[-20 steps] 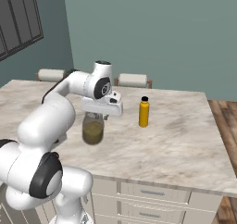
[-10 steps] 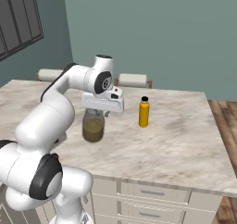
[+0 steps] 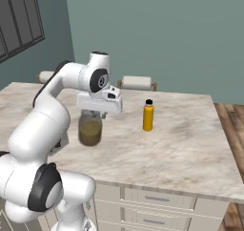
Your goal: Pick the jar and jar from the dining table and place them in the open cabinet. Close the cabinet after placing the objects.
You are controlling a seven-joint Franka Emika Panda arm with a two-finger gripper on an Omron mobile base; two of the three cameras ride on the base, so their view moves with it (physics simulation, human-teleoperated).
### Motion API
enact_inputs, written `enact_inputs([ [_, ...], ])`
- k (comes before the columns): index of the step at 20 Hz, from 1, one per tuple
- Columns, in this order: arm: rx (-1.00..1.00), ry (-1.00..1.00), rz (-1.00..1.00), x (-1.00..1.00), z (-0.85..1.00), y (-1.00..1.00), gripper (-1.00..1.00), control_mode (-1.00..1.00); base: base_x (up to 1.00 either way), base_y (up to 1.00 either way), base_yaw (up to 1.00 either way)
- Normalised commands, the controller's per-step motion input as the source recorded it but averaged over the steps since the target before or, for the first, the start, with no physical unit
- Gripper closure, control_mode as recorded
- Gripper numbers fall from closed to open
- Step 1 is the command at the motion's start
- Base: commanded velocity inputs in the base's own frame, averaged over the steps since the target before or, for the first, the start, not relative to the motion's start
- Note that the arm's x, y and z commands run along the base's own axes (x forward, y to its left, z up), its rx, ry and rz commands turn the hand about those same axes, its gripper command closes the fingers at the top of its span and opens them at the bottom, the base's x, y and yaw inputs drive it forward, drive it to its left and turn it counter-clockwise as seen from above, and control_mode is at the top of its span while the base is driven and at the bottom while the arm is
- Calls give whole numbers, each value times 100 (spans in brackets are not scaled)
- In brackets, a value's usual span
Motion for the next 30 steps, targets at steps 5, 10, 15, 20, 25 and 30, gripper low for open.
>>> enact_inputs([
  [5, -4, 2, -1, -16, 16, 27, 100, -100, 0, 0, 0],
  [10, -2, 1, -1, -16, 14, 14, 100, -100, 0, 0, 0],
  [15, 0, 0, 0, -9, 21, 0, 100, -100, 0, 0, 0],
  [20, 0, 0, 0, -5, 24, 0, 100, -100, 0, 0, 0],
  [25, 0, 0, 0, -13, 26, -2, 100, -100, 0, 0, 0],
  [30, 0, 1, 0, -8, 23, 0, 100, -100, 0, 0, 0],
])
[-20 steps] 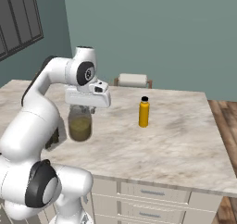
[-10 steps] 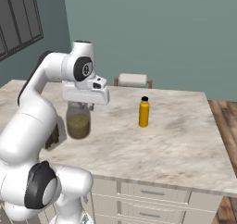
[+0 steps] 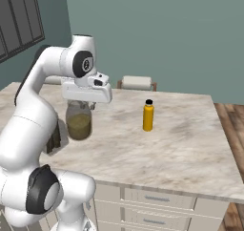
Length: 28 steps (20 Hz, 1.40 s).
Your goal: Pick the jar and jar from the dining table and place them in the open cabinet. Close the cabinet after placing the objects.
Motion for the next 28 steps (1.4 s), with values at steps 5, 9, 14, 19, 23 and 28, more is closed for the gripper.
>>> enact_inputs([
  [5, 0, 1, 0, -22, 15, -1, 100, -100, 0, 0, 0],
  [9, 0, 0, 0, -33, 4, -1, 100, -100, 0, 0, 0],
  [14, 0, 0, 0, -35, 1, 0, 100, -100, 0, 0, 0],
  [19, 0, 1, 0, -21, 1, 0, 100, -100, 0, 0, 0],
  [23, 0, 0, 0, -4, 0, 0, 100, -100, 0, 0, 0],
  [28, 0, 0, 0, 0, 0, 0, 100, 100, 0, 0, 0],
])
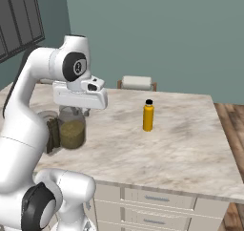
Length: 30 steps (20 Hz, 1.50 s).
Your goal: Pick the jar and jar from the dining table and place them in the open cabinet. Close the cabinet after placing the objects.
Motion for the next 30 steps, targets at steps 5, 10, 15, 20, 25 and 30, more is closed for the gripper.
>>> enact_inputs([
  [5, 0, 0, 0, 0, 0, 0, 100, 100, -32, -25, -4],
  [10, 0, 0, 0, 0, 0, 0, 100, 100, -40, -43, -32],
  [15, 0, 0, 0, 0, 0, 0, 100, 100, -32, -53, -47],
  [20, 0, 0, 0, 0, 0, 0, 100, 100, -3, -45, -51],
  [25, 0, 0, 0, 0, 0, 0, 100, 100, 0, -40, -51],
  [30, 0, 0, 0, 0, 0, 0, 100, 100, 0, -37, -50],
])
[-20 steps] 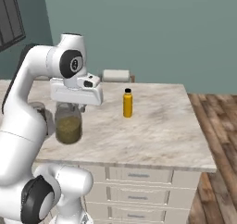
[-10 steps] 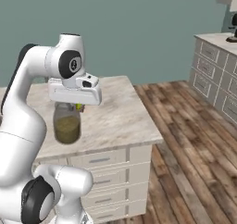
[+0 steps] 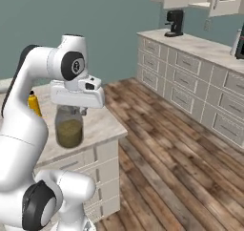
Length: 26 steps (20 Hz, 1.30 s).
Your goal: Pick the jar and jar from the dining table and place them in the open cabinet. Close the cabinet after placing the objects.
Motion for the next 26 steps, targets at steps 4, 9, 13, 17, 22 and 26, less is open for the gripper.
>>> enact_inputs([
  [4, 0, 0, 0, 0, 0, 0, 100, 100, 2, -38, -49],
  [9, 0, 0, 0, 0, 0, 0, 100, 100, 23, -48, -44],
  [13, 0, 0, 0, 0, 0, 0, 100, 100, 40, -84, -19],
  [17, 0, 0, 0, 0, 0, 0, 100, 100, 69, -86, 0],
  [22, 0, 0, 0, 0, 0, 0, 100, 100, 95, -84, 0],
  [26, 0, 0, 0, 0, 0, 0, 100, 100, 100, -78, 0],
])
